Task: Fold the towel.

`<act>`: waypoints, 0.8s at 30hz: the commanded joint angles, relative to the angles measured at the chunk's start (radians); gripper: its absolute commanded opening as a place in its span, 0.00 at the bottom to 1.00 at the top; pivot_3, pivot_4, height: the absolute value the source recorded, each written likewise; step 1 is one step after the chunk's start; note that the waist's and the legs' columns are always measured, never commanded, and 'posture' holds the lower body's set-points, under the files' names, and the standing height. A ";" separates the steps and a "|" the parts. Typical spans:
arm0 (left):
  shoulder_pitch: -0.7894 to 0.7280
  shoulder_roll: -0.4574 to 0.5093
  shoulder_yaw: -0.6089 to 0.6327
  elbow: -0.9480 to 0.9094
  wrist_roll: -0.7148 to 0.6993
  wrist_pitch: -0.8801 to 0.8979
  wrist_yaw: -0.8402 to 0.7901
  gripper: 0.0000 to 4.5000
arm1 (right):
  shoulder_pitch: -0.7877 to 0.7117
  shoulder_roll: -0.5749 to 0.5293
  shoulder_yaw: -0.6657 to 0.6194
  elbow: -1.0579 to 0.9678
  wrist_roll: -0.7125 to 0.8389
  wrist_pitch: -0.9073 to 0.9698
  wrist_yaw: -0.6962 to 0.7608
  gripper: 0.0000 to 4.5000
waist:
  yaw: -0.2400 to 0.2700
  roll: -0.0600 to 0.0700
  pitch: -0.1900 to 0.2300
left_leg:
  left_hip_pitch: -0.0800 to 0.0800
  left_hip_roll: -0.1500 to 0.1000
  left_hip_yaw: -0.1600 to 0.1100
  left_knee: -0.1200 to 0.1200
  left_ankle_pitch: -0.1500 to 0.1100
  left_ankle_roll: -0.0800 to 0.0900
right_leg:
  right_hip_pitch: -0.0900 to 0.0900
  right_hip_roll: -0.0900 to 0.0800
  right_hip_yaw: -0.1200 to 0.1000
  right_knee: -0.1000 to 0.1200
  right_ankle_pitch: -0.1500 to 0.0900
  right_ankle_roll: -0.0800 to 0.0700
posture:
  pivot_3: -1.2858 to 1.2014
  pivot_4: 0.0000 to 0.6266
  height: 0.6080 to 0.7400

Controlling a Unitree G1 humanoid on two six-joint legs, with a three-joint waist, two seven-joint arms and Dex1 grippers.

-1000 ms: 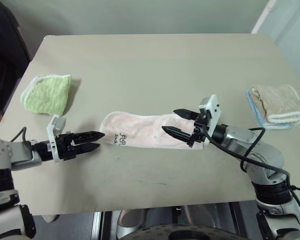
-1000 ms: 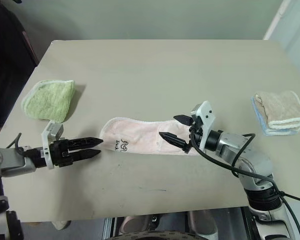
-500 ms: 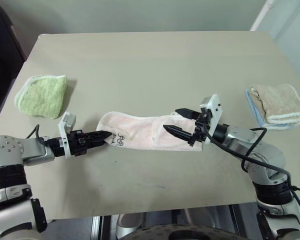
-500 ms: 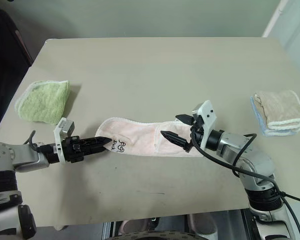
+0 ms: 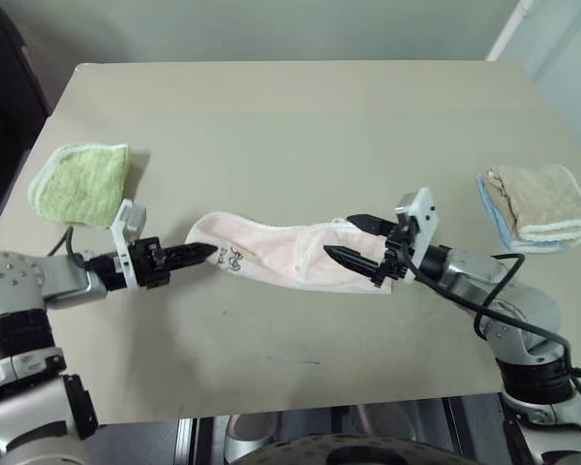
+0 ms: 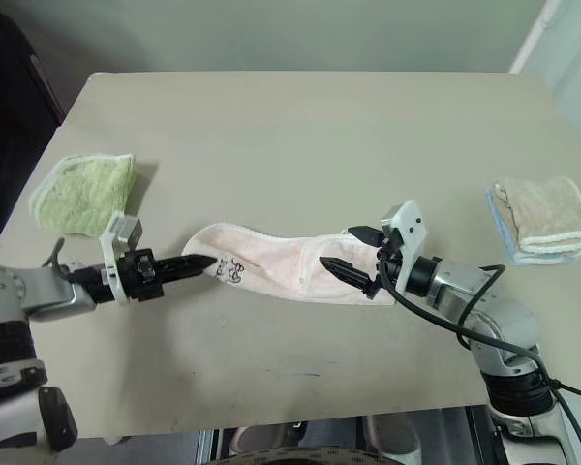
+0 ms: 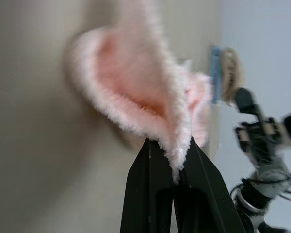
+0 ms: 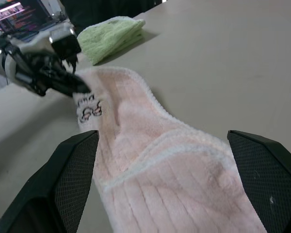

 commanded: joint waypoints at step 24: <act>-0.311 -0.485 -0.538 0.010 0.211 -0.223 -0.134 0.01 | 0.081 -0.066 -0.351 -0.159 0.311 0.040 -0.159 1.00 | 0.004 -0.006 0.004 | 0.005 -0.001 0.001 0.005 0.002 0.005 | 0.010 -0.001 0.002 -0.002 -0.003 0.031 | 0.52 0.24 1.00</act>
